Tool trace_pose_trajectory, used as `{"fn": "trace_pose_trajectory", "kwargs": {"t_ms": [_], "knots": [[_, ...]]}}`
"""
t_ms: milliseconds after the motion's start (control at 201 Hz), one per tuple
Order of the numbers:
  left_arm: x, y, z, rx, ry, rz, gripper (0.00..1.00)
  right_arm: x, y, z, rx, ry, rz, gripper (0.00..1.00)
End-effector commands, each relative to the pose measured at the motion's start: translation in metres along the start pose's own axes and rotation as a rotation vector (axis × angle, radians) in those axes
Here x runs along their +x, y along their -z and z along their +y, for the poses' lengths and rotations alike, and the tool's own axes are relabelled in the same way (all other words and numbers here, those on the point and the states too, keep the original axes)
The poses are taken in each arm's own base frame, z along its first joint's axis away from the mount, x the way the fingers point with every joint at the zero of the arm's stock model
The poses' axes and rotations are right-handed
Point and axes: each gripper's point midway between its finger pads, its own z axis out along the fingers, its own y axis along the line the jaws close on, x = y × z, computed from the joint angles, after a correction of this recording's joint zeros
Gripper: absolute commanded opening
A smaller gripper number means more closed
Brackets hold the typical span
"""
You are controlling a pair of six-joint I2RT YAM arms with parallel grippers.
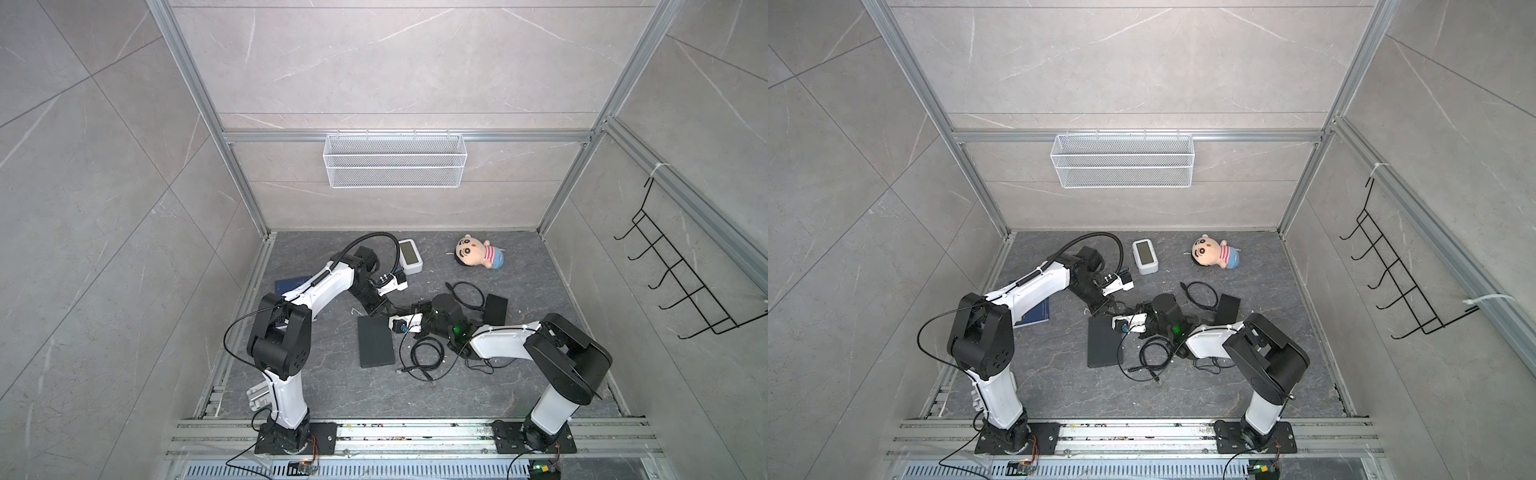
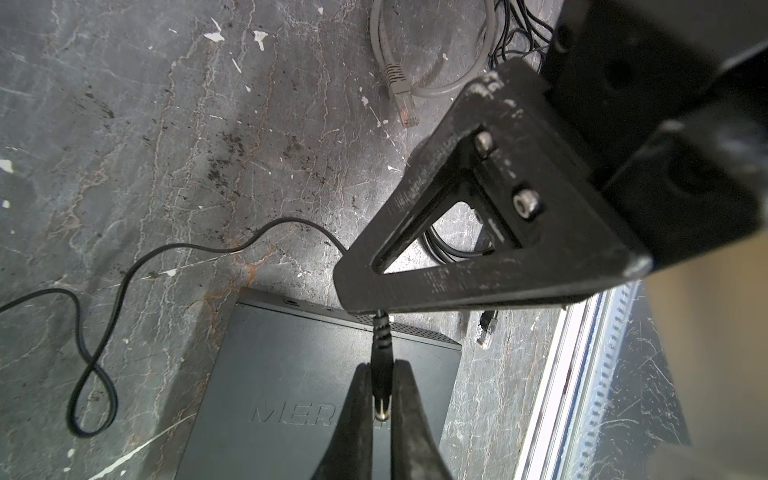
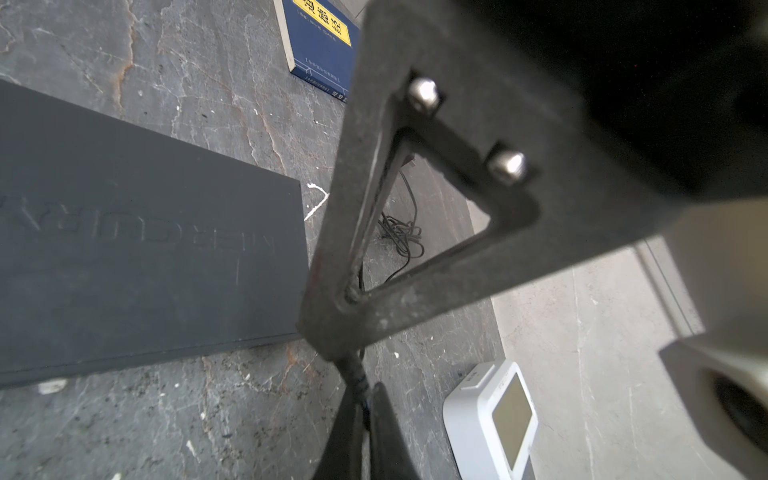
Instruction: Insert the plug into the switch port
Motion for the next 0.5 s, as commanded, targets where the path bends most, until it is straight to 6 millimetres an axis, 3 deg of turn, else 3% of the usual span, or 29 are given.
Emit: {"fn": "trace_pose_trajectory", "kwargs": {"t_ms": [0, 129, 214, 353, 493], "knots": [[-0.004, 0.0, 0.0, -0.002, -0.01, -0.018, 0.04, -0.015, 0.003, -0.004, 0.004, -0.024, -0.049, 0.07], [-0.008, 0.003, 0.015, -0.084, 0.009, -0.039, 0.18, -0.009, 0.001, 0.0, -0.01, -0.037, -0.024, 0.05], [-0.014, 0.013, 0.026, -0.162, 0.022, -0.093, 0.39, -0.001, -0.001, 0.004, -0.022, -0.046, 0.012, 0.04], [-0.026, 0.042, 0.042, -0.293, 0.064, -0.225, 0.43, 0.023, -0.005, 0.015, -0.094, -0.033, 0.113, 0.04], [-0.031, 0.076, 0.07, -0.431, 0.251, -0.392, 0.46, 0.042, -0.004, 0.017, -0.133, -0.04, 0.177, 0.04]]}}
